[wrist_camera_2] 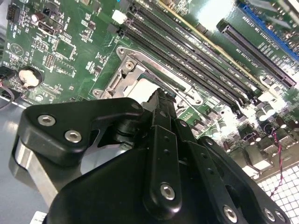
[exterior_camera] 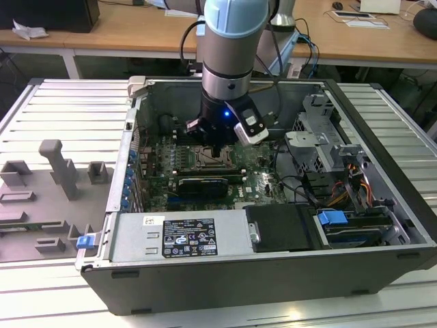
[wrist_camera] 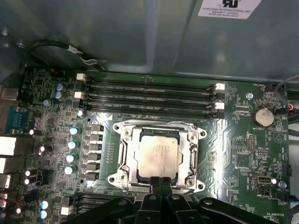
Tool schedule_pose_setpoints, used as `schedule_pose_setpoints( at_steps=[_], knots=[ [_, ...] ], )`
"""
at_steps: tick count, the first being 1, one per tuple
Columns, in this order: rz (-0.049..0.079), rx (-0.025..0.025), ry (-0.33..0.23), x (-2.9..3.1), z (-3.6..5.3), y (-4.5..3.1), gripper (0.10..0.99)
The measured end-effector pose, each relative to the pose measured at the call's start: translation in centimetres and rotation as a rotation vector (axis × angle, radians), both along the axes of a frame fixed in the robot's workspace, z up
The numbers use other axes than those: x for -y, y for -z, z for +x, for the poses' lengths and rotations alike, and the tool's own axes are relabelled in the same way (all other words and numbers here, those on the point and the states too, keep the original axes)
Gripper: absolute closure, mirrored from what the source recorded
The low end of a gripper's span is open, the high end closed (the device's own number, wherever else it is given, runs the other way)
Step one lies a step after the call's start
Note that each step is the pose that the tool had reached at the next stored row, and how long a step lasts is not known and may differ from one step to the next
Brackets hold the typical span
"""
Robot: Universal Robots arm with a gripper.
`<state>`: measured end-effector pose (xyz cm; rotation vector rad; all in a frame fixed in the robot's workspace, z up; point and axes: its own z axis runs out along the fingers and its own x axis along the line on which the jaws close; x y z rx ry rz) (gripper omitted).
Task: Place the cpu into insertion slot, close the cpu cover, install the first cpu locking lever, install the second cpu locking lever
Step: 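Install the second cpu locking lever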
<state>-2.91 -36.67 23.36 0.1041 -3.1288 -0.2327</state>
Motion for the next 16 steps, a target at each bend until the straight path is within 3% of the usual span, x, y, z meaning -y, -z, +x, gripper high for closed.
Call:
schedule_pose_setpoints(
  at_steps=[4,9,11,13,16],
  knots=[
    [0.000,0.0000,0.000,0.52,0.01,0.13,0.984],
    [0.000,0.0000,0.000,0.74,0.10,0.17,0.984],
    [0.000,0.0001,0.000,1.30,0.03,0.18,0.984],
    [0.002,0.0001,0.000,1.38,-1.20,0.35,0.984],
    [0.001,0.0000,0.000,1.39,-1.55,1.28,0.984]
  ],
)
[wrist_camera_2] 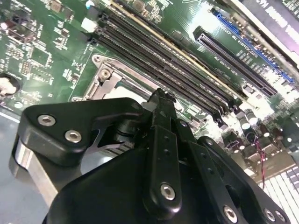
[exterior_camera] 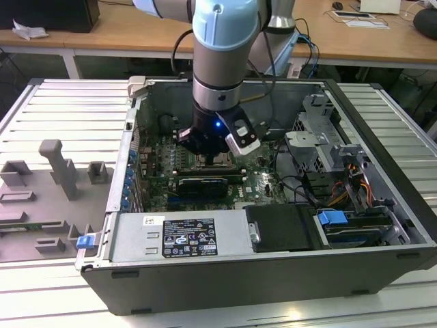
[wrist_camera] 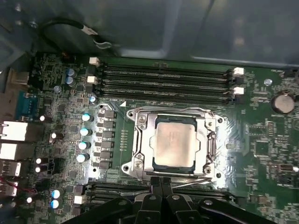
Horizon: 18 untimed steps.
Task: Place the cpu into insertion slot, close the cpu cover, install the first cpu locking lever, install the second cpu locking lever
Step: 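Install the second cpu locking lever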
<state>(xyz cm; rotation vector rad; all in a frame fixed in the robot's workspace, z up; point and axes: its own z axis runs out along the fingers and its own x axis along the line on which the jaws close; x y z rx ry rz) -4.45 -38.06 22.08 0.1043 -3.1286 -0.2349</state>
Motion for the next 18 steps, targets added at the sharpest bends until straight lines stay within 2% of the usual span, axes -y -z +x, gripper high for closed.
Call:
schedule_pose_setpoints(
  at_steps=[2,3,9,12,15,17,18],
  knots=[
    [0.002,-0.0001,0.000,0.02,-0.19,0.24,0.984],
    [0.007,0.0003,0.000,0.07,-0.65,0.31,0.984],
    [0.021,0.0006,0.000,0.54,-1.58,0.51,0.984],
    [0.031,0.0008,0.000,0.77,-2.09,0.86,0.984],
    [0.048,0.0007,0.000,0.91,-2.25,1.19,0.984],
    [0.073,0.0007,-0.001,1.16,-2.39,1.39,0.984],
    [0.079,0.0008,-0.001,1.29,-2.49,1.43,0.984]
  ],
)
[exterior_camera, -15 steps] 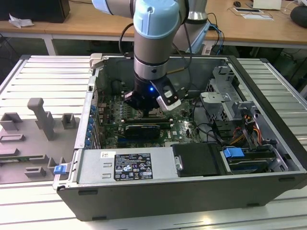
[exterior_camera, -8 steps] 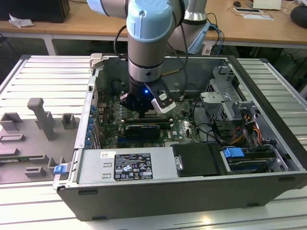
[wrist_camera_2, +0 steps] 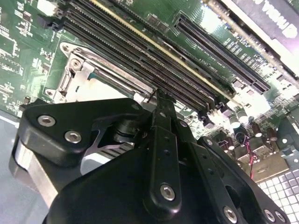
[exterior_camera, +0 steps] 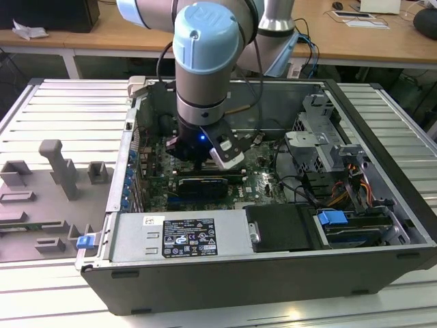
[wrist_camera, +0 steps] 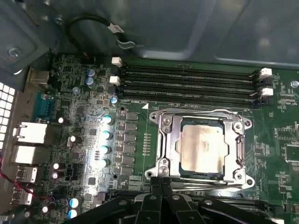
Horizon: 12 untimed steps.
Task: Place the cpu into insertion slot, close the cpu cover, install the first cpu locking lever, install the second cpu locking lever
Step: 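Install the second cpu locking lever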
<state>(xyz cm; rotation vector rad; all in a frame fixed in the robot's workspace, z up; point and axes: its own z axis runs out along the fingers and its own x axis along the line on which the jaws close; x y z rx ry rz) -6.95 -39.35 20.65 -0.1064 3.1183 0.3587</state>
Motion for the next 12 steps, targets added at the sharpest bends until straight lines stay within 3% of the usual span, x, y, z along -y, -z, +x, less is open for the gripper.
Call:
schedule_pose_setpoints(
  at_steps=[4,7,12],
  knots=[
    [0.023,0.0004,-0.001,0.28,-0.37,0.13,0.984],
    [0.050,0.0012,-0.001,0.38,-0.50,0.42,0.984],
    [0.053,0.0013,-0.001,0.41,-0.52,0.77,0.984]
  ],
)
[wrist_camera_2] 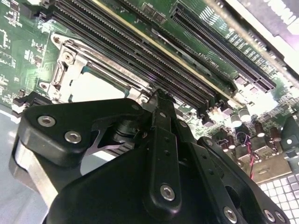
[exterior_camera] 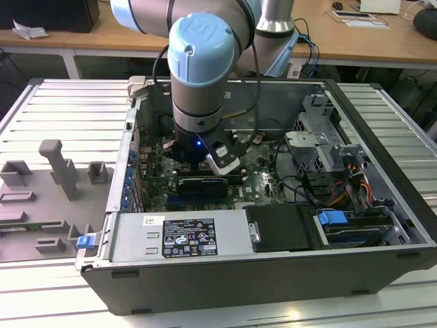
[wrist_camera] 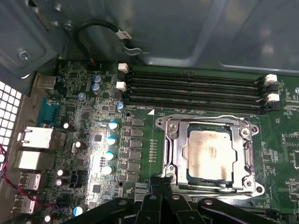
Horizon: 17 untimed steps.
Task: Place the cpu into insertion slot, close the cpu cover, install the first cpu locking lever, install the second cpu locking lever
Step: 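Install the second cpu locking lever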
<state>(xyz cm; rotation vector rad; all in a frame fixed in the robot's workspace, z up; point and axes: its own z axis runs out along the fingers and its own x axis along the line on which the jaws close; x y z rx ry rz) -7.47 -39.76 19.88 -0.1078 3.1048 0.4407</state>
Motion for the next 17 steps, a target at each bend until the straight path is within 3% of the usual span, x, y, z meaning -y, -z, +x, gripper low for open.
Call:
schedule_pose_setpoints(
  at_steps=[9,17],
  knots=[
    [0.015,0.0001,0.000,-0.07,-0.28,0.35,0.984],
    [0.015,0.0001,0.000,-0.14,-0.30,-0.87,0.984]
  ],
)
